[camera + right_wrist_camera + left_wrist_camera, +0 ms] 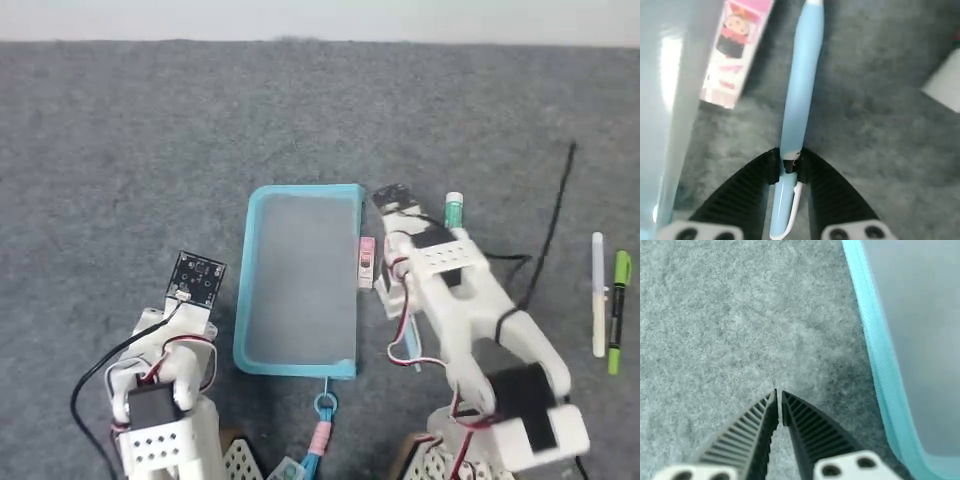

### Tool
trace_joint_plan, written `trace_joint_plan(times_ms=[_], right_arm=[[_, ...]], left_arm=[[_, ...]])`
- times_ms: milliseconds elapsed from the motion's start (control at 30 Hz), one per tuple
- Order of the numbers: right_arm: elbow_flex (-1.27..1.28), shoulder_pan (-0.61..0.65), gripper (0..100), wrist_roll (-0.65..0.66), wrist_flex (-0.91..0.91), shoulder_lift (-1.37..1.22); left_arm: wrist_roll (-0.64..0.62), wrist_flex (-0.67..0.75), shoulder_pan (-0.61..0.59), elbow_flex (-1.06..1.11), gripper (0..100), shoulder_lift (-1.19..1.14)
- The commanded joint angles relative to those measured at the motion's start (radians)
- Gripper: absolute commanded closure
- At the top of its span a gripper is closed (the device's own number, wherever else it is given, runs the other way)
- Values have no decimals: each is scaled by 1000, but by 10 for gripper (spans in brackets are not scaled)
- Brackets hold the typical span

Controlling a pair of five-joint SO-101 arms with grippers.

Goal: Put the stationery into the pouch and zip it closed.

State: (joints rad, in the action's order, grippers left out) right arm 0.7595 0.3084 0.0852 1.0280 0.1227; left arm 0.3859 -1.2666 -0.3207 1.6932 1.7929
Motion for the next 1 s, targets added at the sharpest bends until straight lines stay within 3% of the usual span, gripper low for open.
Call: trace_joint_plan(times_ms=[0,133,300,433,533,700,967], right_arm=[[-18,-42,991,37,81,185],[-23,-133,991,75,162,374],[-87,-390,991,296,280,538],[-183,-656,991,477,314,504],[-219,-779,991,568,282,409],[-301,-868,991,608,162,166],[-560,-877,991,609,110,-234]], left_arm=[[11,-3,-3,-5,989,8],[11,-3,-3,-5,989,8],[11,-3,-3,-5,989,8],[11,-3,-3,-5,989,8],[11,-3,-3,-5,989,8],[11,-3,-3,-5,989,8],[11,-3,-3,-5,989,8]])
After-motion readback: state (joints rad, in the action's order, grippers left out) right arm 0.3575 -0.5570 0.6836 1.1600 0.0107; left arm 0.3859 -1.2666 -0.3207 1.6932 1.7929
